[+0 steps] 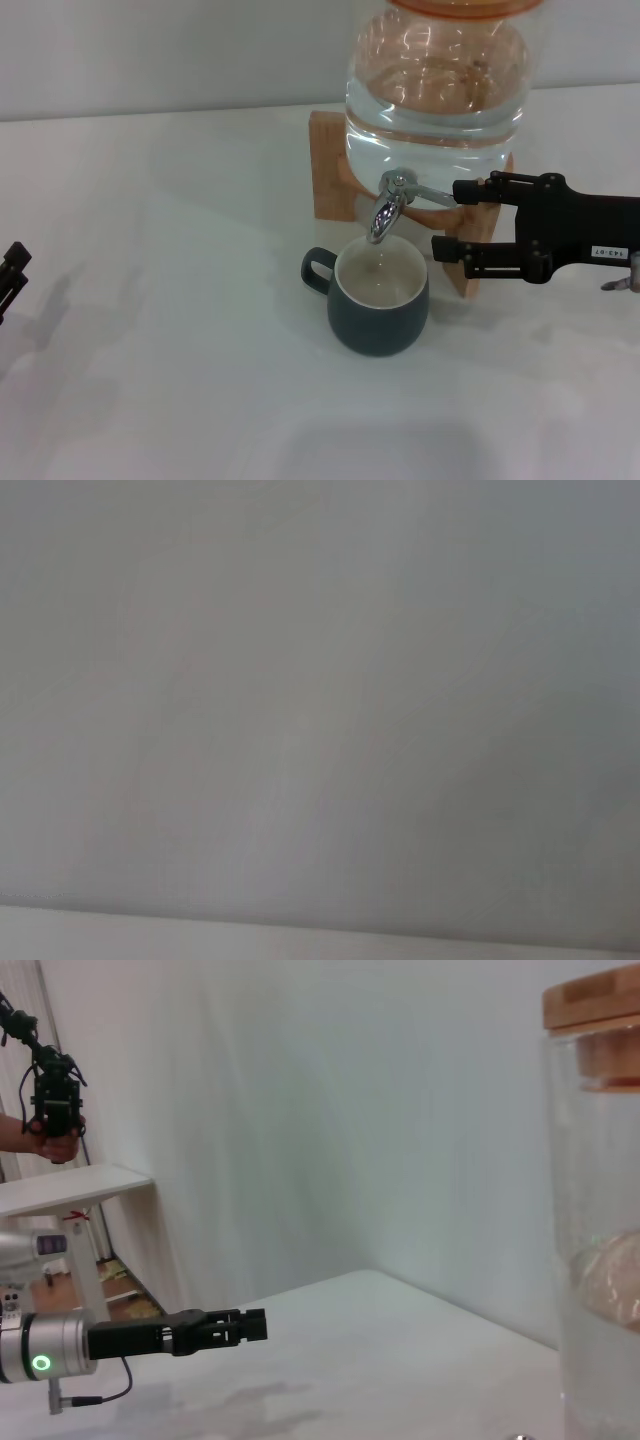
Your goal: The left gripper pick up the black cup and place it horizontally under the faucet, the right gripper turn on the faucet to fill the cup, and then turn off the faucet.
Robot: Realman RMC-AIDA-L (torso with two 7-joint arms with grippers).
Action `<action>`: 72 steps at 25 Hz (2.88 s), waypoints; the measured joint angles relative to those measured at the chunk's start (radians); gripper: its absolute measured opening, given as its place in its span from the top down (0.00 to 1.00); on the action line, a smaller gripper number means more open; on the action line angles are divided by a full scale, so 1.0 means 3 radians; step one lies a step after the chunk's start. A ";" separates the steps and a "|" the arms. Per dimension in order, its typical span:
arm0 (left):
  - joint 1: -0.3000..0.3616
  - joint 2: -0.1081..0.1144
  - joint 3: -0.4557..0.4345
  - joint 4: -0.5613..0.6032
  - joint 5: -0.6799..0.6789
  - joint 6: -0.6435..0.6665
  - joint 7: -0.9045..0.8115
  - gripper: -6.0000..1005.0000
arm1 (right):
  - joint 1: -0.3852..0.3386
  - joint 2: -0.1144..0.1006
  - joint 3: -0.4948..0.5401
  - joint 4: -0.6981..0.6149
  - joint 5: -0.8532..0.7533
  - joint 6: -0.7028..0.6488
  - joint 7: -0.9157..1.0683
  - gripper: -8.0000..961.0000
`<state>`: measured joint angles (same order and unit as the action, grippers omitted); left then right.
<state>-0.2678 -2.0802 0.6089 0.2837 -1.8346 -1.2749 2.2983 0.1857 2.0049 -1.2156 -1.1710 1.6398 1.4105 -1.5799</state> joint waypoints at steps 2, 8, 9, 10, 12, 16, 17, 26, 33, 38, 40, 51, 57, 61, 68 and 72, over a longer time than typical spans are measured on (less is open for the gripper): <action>-0.0001 0.0000 0.0000 0.0000 0.0000 0.0002 0.0000 0.34 | 0.0000 0.0000 -0.0011 -0.0010 0.0000 0.0018 0.0000 0.16; 0.0000 0.0000 0.0000 0.0000 0.0000 0.0002 -0.0001 0.34 | 0.0023 0.0000 -0.0039 -0.0024 -0.0001 0.0134 -0.0004 0.16; 0.0002 0.0000 0.0000 0.0000 0.0000 0.0002 -0.0001 0.34 | 0.0029 0.0000 -0.0044 -0.0024 -0.0001 0.0158 -0.0009 0.16; 0.0002 0.0000 0.0000 0.0000 0.0000 0.0002 -0.0002 0.34 | 0.0034 0.0000 -0.0050 -0.0025 -0.0001 0.0179 -0.0012 0.16; -0.0001 0.0000 0.0000 0.0000 0.0000 0.0002 -0.0002 0.34 | 0.0048 0.0000 -0.0073 -0.0026 -0.0001 0.0199 -0.0013 0.16; -0.0002 0.0000 0.0000 0.0000 0.0000 0.0002 -0.0001 0.34 | 0.0071 0.0000 -0.0140 -0.0056 -0.0001 0.0219 -0.0008 0.16; -0.0002 0.0000 0.0000 0.0000 0.0000 0.0002 -0.0001 0.34 | 0.0072 0.0000 -0.0157 -0.0066 -0.0001 0.0223 -0.0006 0.16; 0.0005 0.0000 0.0000 0.0000 0.0000 0.0003 -0.0002 0.34 | 0.0078 -0.0001 -0.0170 -0.0075 0.0003 0.0279 -0.0003 0.16; -0.0004 0.0000 0.0000 0.0000 0.0000 0.0007 -0.0002 0.34 | 0.0071 -0.0004 -0.0157 -0.0075 0.0007 0.0487 -0.0004 0.16; -0.0018 0.0000 0.0000 0.0000 0.0000 0.0010 -0.0002 0.34 | 0.0084 0.0001 -0.0290 -0.0075 0.0055 0.0500 -0.0005 0.16; -0.0021 0.0000 0.0000 0.0000 0.0000 0.0011 -0.0002 0.34 | 0.0101 0.0004 -0.0387 -0.0075 0.0094 0.0484 -0.0005 0.16; -0.0023 -0.0001 0.0000 0.0000 0.0000 0.0031 -0.0002 0.34 | 0.0190 0.0011 -0.0742 -0.0085 0.0303 0.0281 0.0013 0.16; -0.0022 -0.0004 0.0000 -0.0002 0.0000 0.0042 -0.0002 0.34 | 0.0240 0.0012 -0.0931 -0.0114 0.0303 0.0053 0.0076 0.16; -0.0022 -0.0005 0.0000 -0.0004 0.0000 0.0042 -0.0002 0.34 | 0.0251 0.0013 -0.0970 -0.0119 0.0302 -0.0070 0.0122 0.16; -0.0022 -0.0005 0.0000 -0.0005 0.0000 0.0046 0.0005 0.34 | 0.0264 0.0015 -0.1047 -0.0125 0.0280 -0.0269 0.0170 0.16; -0.0022 -0.0005 0.0000 -0.0005 0.0000 0.0047 0.0007 0.34 | 0.0271 0.0015 -0.1049 -0.0126 0.0273 -0.0320 0.0173 0.16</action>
<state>-0.2746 -2.0817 0.6090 0.2821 -1.8346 -1.2608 2.3003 0.2669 2.0095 -1.5304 -1.2088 1.7217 1.3146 -1.5281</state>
